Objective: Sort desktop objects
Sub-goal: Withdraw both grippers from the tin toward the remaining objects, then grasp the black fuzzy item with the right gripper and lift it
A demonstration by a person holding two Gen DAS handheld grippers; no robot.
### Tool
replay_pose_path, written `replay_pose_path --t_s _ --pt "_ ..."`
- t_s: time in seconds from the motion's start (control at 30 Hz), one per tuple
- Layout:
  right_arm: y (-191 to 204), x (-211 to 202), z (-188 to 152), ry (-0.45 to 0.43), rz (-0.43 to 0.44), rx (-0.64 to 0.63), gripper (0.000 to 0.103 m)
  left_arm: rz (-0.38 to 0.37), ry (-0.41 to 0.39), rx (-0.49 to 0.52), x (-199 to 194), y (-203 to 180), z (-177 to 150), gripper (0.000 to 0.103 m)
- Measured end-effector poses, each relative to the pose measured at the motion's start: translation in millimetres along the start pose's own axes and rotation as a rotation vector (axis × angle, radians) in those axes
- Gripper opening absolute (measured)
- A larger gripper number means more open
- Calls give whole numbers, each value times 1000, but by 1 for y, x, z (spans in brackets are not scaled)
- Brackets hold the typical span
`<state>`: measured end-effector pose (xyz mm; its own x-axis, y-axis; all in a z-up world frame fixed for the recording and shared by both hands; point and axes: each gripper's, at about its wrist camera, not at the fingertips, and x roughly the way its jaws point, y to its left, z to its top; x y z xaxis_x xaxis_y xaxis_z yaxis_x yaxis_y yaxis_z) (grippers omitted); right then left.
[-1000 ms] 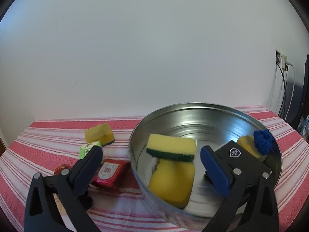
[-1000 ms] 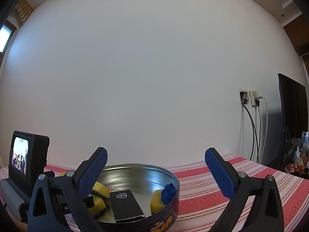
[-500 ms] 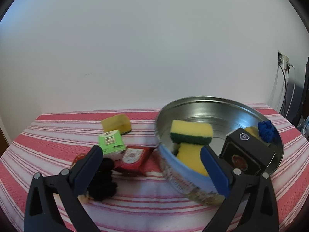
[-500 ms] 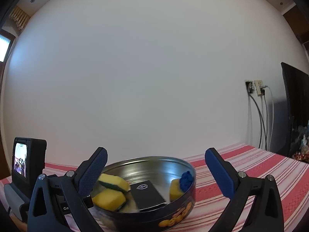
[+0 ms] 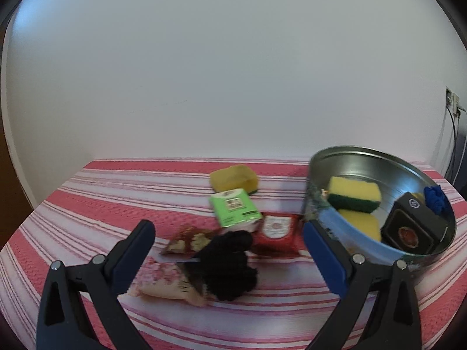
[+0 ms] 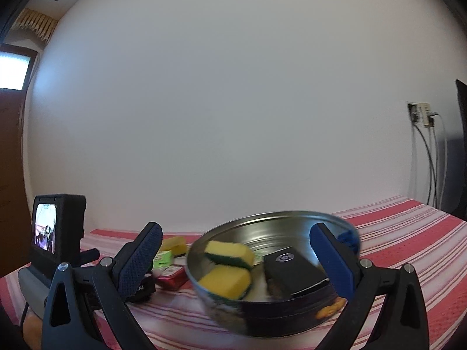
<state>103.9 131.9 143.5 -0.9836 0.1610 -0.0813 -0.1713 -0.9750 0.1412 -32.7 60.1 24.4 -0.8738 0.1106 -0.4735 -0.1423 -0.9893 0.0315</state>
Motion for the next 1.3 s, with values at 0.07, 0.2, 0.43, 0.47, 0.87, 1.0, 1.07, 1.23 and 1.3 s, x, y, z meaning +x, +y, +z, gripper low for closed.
replay_pose_path --t_s 0.07,0.2,0.43,0.47,0.87,1.0,1.07,1.23,1.3 --pt "8 4 -2 13 16 -8 102 5 3 -11 2 8 0 102" --pt "24 7 -6 34 45 -30 102 10 13 -25 11 18 0 102" --pt "42 20 -11 86 79 -32 102 35 22 -36 18 39 4 102" --pt "44 22 -11 93 85 -31 102 46 24 -40 20 44 5 102" --pt "82 45 -24 215 173 -136 102 190 64 -96 53 115 16 102" --pt "96 52 -28 245 234 -159 102 228 84 -129 66 141 20 102" --pt "103 59 -31 278 251 -166 102 247 86 -140 71 151 22 102" --pt "119 93 -40 411 280 -146 102 229 93 -246 72 178 19 102" --pt "124 111 -46 471 258 -135 102 228 94 -246 70 178 18 102"
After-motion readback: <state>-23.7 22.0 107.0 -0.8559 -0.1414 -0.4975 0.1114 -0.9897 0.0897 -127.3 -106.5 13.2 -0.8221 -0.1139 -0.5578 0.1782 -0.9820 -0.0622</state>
